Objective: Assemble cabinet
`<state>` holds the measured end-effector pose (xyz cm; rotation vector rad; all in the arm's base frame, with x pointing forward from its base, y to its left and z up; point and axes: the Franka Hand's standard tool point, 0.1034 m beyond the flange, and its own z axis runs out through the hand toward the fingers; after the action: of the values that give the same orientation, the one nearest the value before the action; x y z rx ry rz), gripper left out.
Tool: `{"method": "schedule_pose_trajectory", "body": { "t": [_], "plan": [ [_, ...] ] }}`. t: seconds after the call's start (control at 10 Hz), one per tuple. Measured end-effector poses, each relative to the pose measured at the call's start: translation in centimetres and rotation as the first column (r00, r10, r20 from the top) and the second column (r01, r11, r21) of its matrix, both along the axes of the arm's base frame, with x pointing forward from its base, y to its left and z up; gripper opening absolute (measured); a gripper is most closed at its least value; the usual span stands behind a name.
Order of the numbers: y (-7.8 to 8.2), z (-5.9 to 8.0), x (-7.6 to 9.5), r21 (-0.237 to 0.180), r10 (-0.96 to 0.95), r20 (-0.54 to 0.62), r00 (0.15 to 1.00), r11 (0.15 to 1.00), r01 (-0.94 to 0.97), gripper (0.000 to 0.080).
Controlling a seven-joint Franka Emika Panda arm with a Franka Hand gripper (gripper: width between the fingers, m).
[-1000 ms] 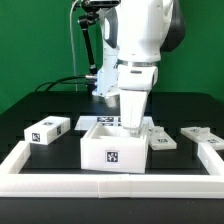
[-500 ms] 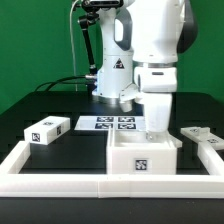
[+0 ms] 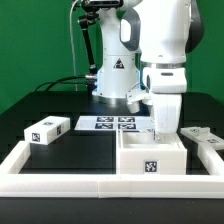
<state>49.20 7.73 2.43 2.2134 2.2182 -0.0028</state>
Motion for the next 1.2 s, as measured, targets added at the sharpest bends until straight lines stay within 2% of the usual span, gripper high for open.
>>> {"method": "schedule_pose_trajectory", "body": {
  "t": [0.2,0.6,1.1,1.2],
  "plan": [
    [1.7,0.0,1.0,0.007,0.027,0.009,1.000,1.000,-0.027,0.0035],
    [3.9,0.1,2.0,0.014,0.027,0.012,1.000,1.000,-0.027,0.0035],
    [3.7,0.2,2.5,0.000,0.011,-0.012,1.000,1.000,-0.011,0.0035],
    [3.6,0.2,2.5,0.000,0.010,-0.012,1.000,1.000,-0.010,0.0124]
  ]
}}
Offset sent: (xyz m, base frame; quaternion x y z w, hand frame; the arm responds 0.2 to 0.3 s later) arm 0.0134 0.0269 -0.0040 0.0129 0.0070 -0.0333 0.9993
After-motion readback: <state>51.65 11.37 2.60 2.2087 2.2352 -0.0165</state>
